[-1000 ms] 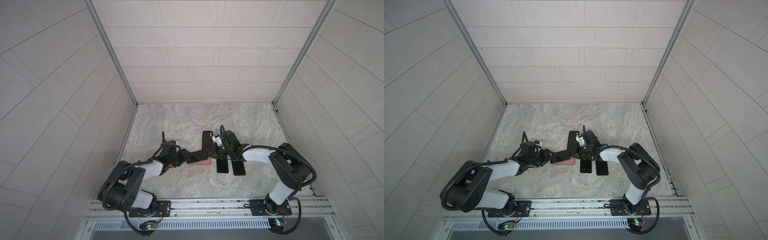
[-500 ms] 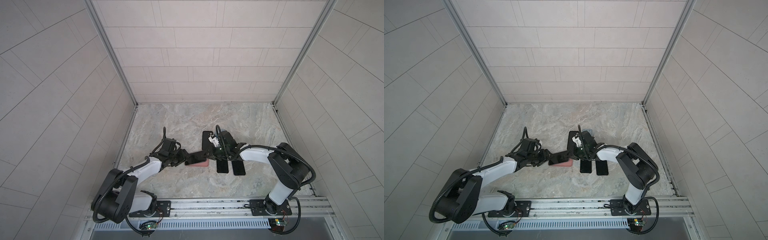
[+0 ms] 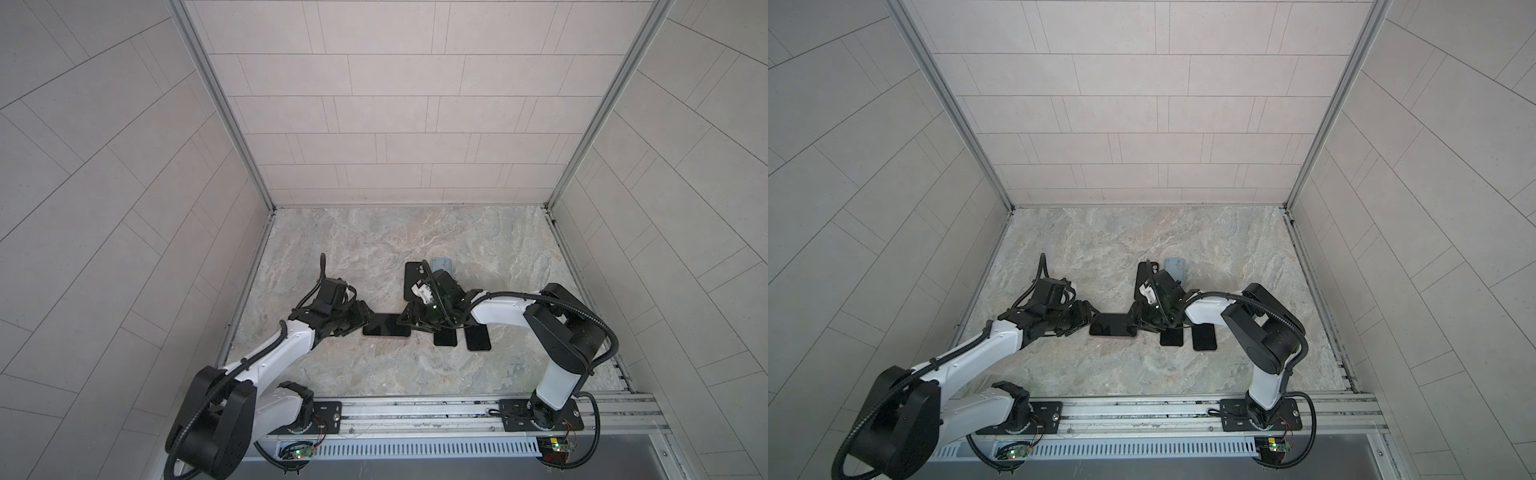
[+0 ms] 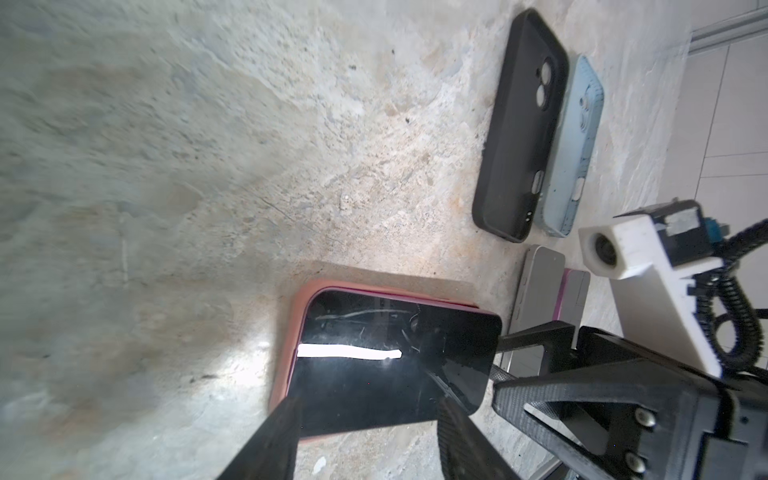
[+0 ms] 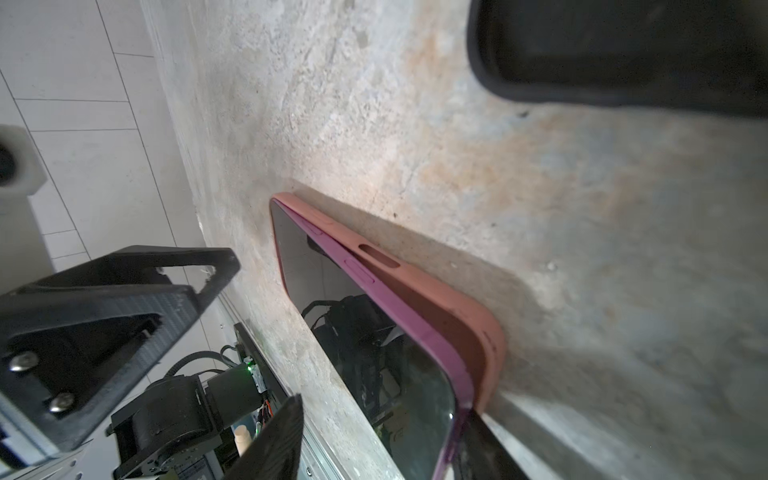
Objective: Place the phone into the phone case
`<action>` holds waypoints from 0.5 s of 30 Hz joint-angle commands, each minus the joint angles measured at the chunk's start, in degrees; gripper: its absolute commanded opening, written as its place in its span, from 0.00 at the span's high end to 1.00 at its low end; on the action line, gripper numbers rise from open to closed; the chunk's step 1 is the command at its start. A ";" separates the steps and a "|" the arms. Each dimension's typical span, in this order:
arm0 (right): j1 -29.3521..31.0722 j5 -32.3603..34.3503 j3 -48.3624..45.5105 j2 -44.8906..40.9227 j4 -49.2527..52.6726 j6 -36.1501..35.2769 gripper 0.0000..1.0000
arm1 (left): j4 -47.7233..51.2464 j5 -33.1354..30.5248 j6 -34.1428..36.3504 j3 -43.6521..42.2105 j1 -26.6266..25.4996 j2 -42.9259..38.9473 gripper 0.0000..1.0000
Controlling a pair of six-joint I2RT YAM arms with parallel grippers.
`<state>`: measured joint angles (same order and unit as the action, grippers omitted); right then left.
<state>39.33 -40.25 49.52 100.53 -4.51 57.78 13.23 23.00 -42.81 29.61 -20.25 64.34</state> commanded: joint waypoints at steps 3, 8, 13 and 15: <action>-0.13 3.51 4.55 -3.90 13.85 -7.67 0.38 | 6.19 -7.67 0.97 1.26 0.47 -6.13 0.40; -0.05 6.54 8.57 -5.37 22.94 -12.50 0.36 | 10.03 -10.96 4.56 2.28 0.47 -4.38 0.48; 0.03 8.08 8.66 -5.96 24.64 -13.06 0.43 | 9.12 -7.37 6.54 3.07 0.45 0.33 0.50; 0.47 7.92 8.09 -5.90 23.95 -12.26 0.49 | 7.11 -6.46 6.39 2.38 0.47 1.46 0.47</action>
<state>39.35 -33.95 58.15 95.68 16.29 46.28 20.99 15.62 -38.06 30.96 -20.10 64.75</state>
